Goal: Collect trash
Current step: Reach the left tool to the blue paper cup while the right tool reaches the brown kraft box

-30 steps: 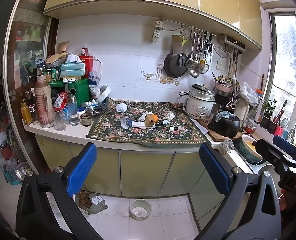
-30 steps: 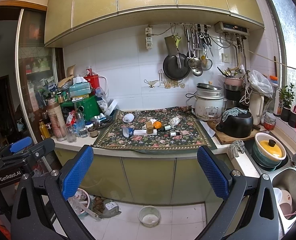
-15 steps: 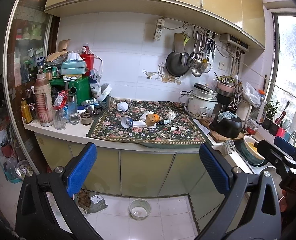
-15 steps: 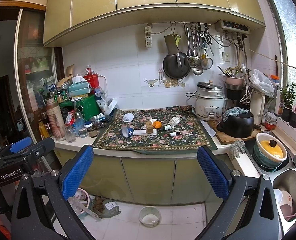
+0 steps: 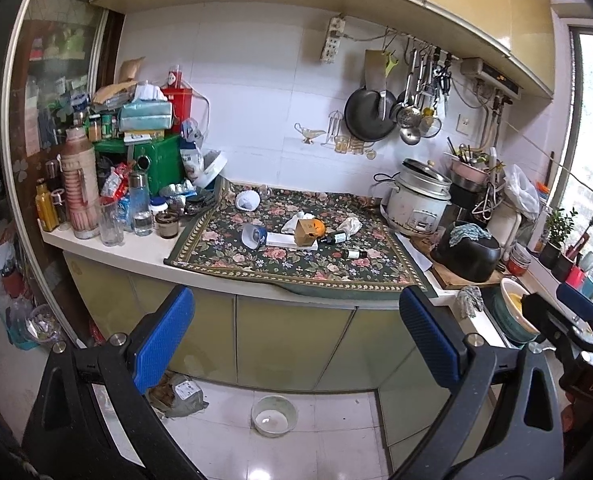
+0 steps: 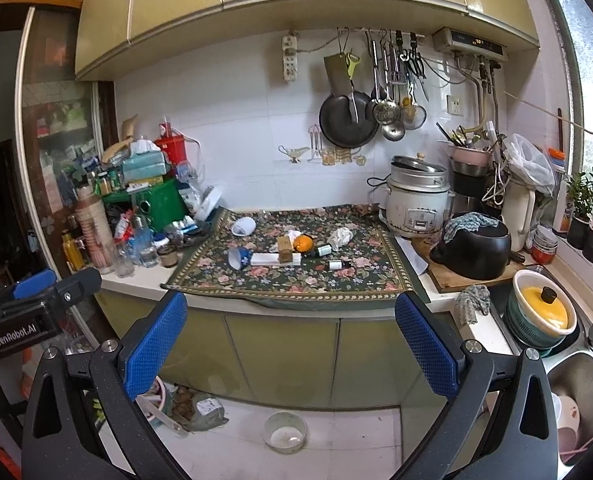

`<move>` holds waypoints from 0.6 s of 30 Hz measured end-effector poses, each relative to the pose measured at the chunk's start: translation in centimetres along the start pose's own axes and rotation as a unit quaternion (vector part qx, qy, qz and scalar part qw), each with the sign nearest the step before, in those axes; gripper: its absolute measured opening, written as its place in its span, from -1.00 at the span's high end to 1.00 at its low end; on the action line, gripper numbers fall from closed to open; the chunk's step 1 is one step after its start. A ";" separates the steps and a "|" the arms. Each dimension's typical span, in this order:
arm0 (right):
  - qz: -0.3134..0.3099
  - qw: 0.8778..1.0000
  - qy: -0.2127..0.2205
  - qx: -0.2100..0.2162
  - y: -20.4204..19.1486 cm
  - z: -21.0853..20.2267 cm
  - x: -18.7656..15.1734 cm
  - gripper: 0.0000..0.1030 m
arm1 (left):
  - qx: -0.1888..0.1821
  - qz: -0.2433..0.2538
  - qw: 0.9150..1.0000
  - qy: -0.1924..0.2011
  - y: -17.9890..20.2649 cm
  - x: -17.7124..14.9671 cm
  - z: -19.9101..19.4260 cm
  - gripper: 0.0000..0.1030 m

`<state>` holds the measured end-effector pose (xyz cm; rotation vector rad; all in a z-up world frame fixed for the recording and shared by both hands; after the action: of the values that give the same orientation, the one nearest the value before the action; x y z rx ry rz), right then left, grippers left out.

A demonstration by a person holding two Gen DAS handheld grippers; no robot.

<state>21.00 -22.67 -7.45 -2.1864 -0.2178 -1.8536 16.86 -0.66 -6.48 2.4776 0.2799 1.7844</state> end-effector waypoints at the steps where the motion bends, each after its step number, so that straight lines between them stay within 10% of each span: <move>1: -0.002 1.000 -0.004 -0.003 0.2 0.7 -0.1 -1.00 | 0.001 -0.001 1.000 -0.003 -0.1 0.1 0.9 -0.99; 18: 0.019 0.997 -0.040 -0.058 1.6 16.7 2.1 -1.00 | -0.010 0.027 0.999 -0.045 -4.5 4.6 23.8 -0.99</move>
<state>37.54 -19.39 -8.00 -2.3264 -0.0868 -1.8033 40.37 5.67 -10.57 2.5661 0.1891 1.6792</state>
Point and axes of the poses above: each gripper's, at about its wrist camera, not at the fingertips, and z roughly the way its jaws point, y to its right, x to its top, the point moved 6 cm from there along z, roughly the way its jaws point, and after that the axes turned 8 degrees about y, right-handed, at the moved point
